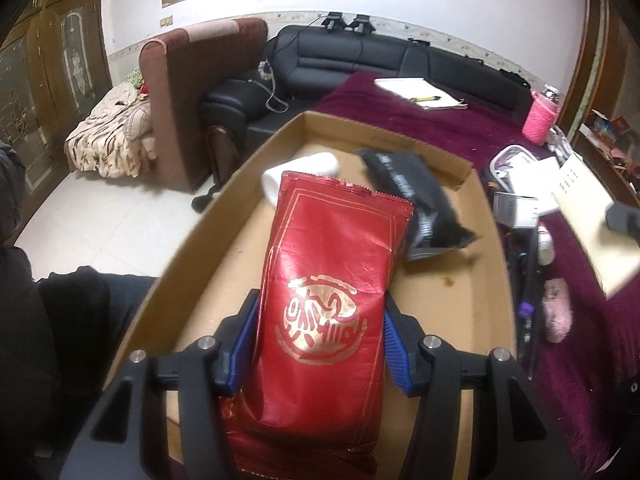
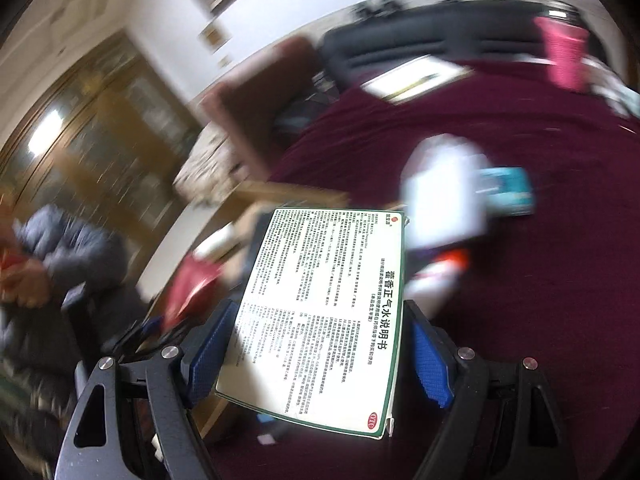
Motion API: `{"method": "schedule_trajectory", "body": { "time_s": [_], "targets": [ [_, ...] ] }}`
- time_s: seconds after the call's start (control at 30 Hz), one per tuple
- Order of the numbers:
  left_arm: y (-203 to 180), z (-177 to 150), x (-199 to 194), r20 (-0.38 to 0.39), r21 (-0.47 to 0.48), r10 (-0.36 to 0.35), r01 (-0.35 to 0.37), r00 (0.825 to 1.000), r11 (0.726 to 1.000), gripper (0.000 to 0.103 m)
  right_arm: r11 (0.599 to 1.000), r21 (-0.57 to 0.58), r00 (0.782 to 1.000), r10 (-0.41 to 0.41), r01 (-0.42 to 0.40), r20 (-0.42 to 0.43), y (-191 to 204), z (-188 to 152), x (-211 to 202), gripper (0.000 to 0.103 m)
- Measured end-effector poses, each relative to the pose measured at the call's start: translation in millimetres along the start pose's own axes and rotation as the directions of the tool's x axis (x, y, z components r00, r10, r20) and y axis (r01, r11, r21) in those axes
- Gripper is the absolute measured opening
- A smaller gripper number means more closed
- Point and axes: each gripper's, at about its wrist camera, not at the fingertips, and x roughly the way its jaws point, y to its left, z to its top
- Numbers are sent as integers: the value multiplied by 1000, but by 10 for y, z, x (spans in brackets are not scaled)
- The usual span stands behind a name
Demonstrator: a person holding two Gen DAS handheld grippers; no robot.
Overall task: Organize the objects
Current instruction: 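Place the red bag and instruction sheet into the box with both grippers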
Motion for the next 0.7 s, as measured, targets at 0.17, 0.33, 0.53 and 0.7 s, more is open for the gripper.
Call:
{"method": "schedule_trajectory", "body": {
  "time_s": [0.17,0.33,0.53,0.7],
  "targets": [
    [184,61,44,-45,-6,10,-10,999,1000,55,994,-76,993,66,-73,-94,569,-96,392,86],
    [274,105,-11,-36,-6,-2,1,999,1000,56,993,-93,991,68,-79,-118,833,-128,642,86],
    [291,174,-201,42,16,-46,45,998,999,58,995,-88,989,35,-48,-142,967,-192,916,86],
    [289,196,-336,94,23,-64,62,994,998,58,998,-67,990,10,-19,-138,1022,-183,1053,86]
  ]
}}
